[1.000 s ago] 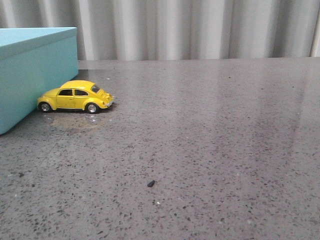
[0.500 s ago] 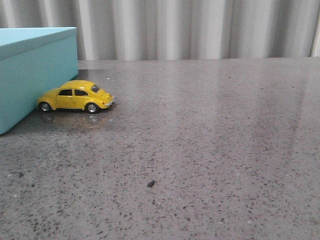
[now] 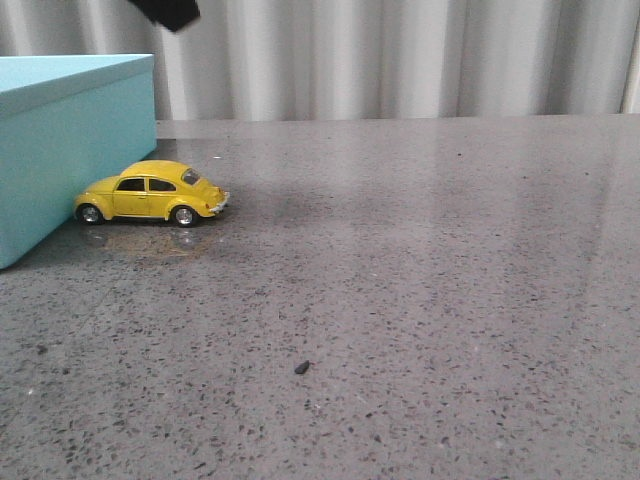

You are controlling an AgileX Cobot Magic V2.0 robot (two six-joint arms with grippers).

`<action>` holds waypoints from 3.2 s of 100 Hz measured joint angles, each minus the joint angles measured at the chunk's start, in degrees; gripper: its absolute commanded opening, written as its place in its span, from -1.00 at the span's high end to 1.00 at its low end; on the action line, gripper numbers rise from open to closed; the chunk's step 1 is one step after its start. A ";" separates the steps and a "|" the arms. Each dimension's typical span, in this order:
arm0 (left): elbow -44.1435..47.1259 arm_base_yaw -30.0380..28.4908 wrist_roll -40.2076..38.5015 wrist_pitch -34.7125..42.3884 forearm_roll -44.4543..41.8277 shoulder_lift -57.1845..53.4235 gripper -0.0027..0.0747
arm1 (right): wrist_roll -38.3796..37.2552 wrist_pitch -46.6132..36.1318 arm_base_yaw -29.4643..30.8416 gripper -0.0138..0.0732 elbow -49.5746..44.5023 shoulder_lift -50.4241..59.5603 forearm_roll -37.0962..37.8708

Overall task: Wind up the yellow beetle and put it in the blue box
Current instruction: 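Lower the open left gripper around the beetle and close on it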

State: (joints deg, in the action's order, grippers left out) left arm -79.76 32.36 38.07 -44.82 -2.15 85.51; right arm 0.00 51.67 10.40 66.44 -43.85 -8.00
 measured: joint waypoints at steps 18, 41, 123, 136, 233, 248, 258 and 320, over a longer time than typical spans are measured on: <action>-4.76 0.25 3.26 -9.97 -0.12 5.24 -0.25 | 0.00 -0.25 0.00 0.82 0.00 0.00 0.00; -5.26 0.25 3.50 -15.41 -4.72 7.58 -0.25 | 0.00 -0.25 0.00 0.82 0.00 0.00 0.00; -5.39 0.25 13.29 -15.19 -0.74 12.03 -0.25 | 0.00 0.63 -0.48 0.82 0.00 0.00 0.00; -5.39 0.25 13.82 -15.28 -0.41 13.72 -0.25 | 0.00 0.63 -0.52 0.82 0.00 0.00 0.00; -5.39 -6.82 20.72 -14.91 5.14 15.20 -0.25 | 0.00 0.63 -0.52 0.82 0.00 0.00 0.00; -5.39 -6.82 21.29 -14.91 5.72 15.20 -0.25 | 0.00 0.63 -0.52 0.82 0.00 0.00 0.00; -5.39 -6.82 21.42 -14.91 6.15 15.20 -0.25 | 0.00 0.63 -0.52 0.82 0.00 0.00 0.00; -5.39 -6.82 21.42 -15.48 7.44 16.30 -0.15 | 0.00 0.63 -0.52 0.82 0.00 0.00 0.00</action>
State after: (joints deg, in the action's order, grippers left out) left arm -85.16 25.54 59.49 -60.30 5.29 101.81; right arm 0.00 52.30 9.88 66.44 -43.85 -8.00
